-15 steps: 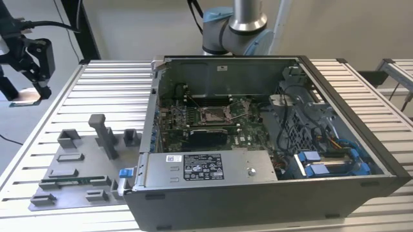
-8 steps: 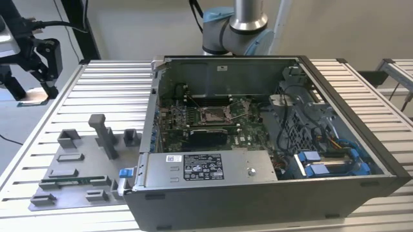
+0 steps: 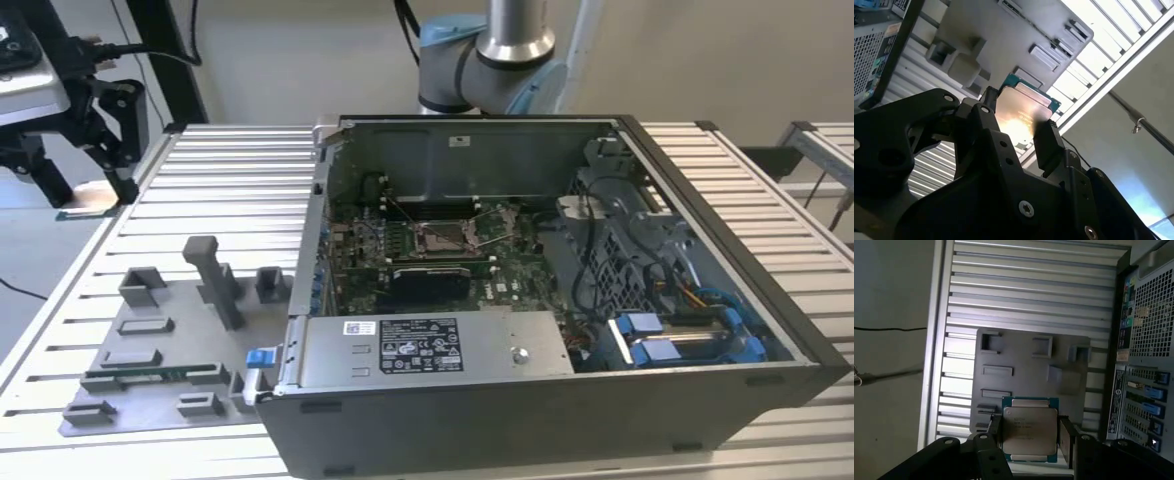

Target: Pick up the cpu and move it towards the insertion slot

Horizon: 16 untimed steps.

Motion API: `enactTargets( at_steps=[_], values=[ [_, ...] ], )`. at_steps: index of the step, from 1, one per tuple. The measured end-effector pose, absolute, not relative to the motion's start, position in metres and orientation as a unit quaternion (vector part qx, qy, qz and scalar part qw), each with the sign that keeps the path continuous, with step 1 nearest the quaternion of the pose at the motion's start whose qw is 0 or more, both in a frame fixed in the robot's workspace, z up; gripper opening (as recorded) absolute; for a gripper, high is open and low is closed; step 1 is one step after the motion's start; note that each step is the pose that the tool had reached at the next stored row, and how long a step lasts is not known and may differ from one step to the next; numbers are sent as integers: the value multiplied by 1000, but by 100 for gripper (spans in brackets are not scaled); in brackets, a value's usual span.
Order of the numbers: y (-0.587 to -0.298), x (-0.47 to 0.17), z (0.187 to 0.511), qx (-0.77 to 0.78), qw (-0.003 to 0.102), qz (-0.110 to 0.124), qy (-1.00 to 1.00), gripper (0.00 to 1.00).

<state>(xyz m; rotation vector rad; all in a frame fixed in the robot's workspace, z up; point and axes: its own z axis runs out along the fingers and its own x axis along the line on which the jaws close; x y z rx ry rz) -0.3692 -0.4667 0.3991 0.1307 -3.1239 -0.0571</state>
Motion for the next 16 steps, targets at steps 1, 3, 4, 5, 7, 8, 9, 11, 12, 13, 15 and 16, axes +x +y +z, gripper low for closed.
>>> enactTargets(
  at_steps=[1,3,4,5,7,8,9,11,12,13,15,16],
  values=[
    [-467,-368,399,42,7,-18,-999,0],
    [-467,-364,399,42,7,-18,-999,0],
    [-467,-363,399,42,7,-18,-999,0],
    [-467,-361,399,42,7,-18,-999,0],
    [-467,-357,399,42,7,-18,-999,0],
    [-467,-356,399,42,7,-18,-999,0],
    [-467,-354,399,42,7,-18,-999,0],
    [-467,-351,399,42,7,-18,-999,0],
    [-467,-349,399,42,7,-18,-999,0],
    [-467,-347,399,42,7,-18,-999,0],
    [-467,-344,399,42,7,-18,-999,0],
    [-467,-343,399,42,7,-18,-999,0]
  ],
)
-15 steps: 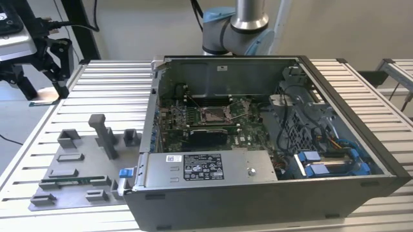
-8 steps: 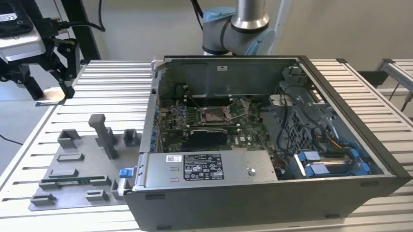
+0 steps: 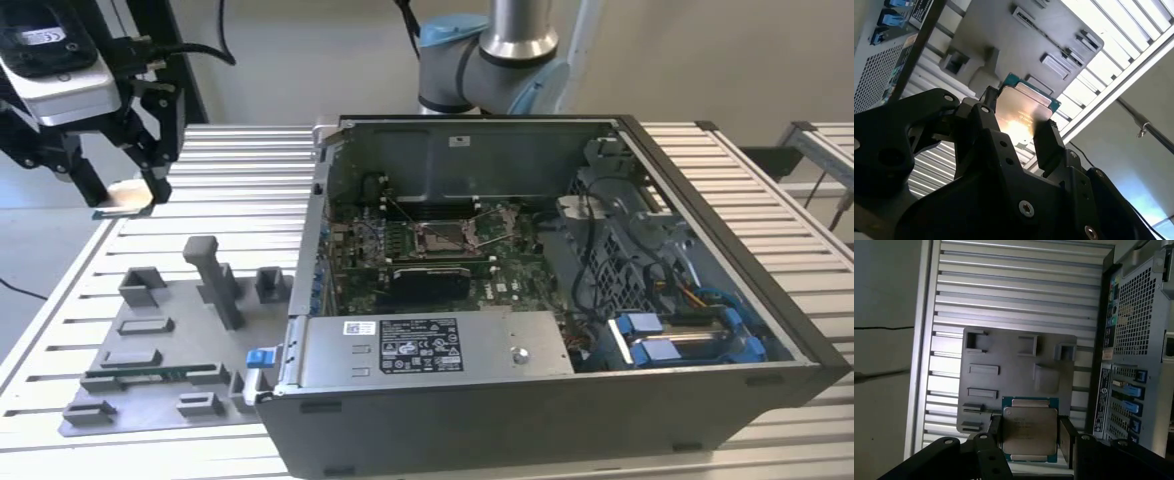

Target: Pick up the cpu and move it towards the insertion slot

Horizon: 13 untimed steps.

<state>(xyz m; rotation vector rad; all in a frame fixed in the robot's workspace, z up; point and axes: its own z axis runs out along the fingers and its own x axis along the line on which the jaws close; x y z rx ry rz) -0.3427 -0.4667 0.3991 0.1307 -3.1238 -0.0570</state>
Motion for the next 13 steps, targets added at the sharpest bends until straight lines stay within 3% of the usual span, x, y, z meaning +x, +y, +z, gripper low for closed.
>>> enactTargets(
  at_steps=[13],
  values=[
    [-467,-317,399,42,7,-18,-999,0]
  ],
)
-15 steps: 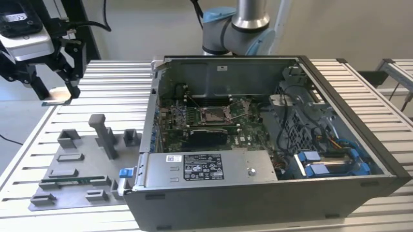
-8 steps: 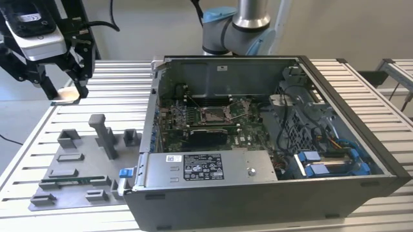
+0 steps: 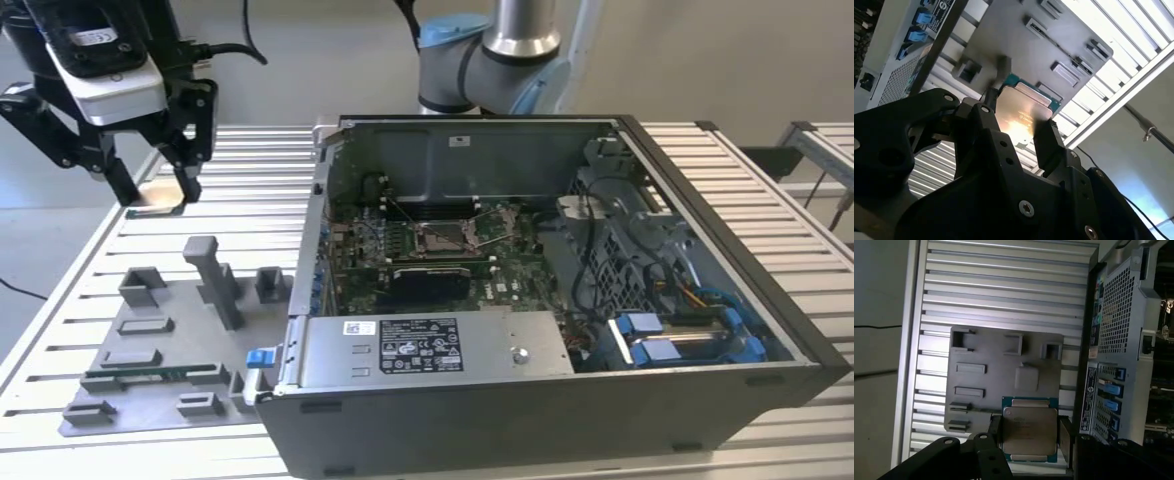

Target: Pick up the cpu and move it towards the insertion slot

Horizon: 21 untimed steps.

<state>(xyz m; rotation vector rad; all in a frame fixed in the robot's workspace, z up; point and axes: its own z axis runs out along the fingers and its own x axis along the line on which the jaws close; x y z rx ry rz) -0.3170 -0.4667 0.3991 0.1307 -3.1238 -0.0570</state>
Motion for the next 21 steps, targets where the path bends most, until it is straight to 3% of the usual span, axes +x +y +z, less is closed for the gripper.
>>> enactTargets(
  at_steps=[21],
  values=[
    [-467,-278,399,42,7,-18,-999,0]
  ],
)
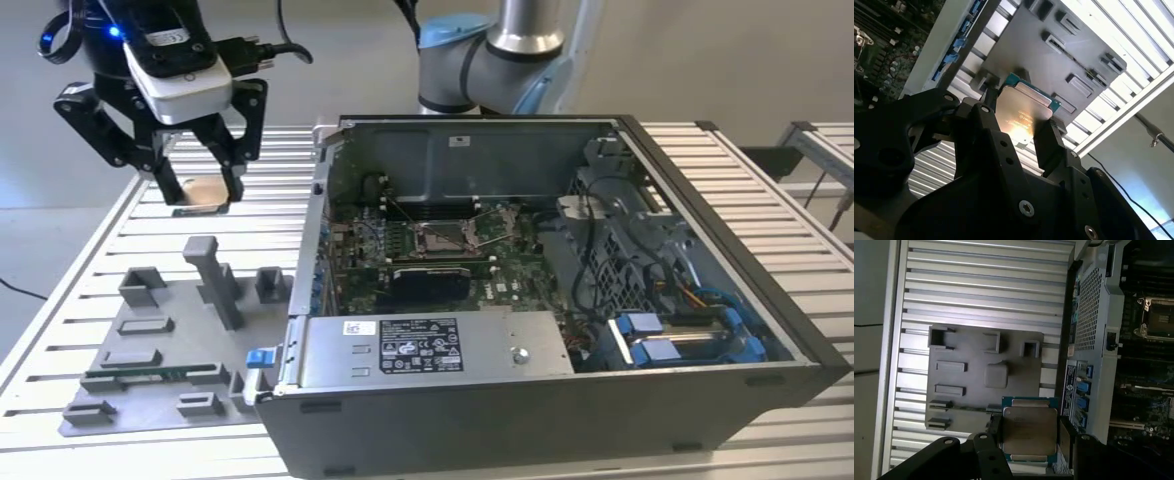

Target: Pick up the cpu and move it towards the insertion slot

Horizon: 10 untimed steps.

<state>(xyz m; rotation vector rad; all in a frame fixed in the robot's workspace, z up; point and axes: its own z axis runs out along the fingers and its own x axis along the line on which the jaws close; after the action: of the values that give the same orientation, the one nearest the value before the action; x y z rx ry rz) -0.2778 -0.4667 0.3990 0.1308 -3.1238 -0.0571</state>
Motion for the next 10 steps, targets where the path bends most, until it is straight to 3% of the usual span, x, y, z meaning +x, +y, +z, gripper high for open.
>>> enactTargets(
  at_steps=[10],
  values=[
    [-467,-258,399,42,7,-18,-999,0]
  ],
)
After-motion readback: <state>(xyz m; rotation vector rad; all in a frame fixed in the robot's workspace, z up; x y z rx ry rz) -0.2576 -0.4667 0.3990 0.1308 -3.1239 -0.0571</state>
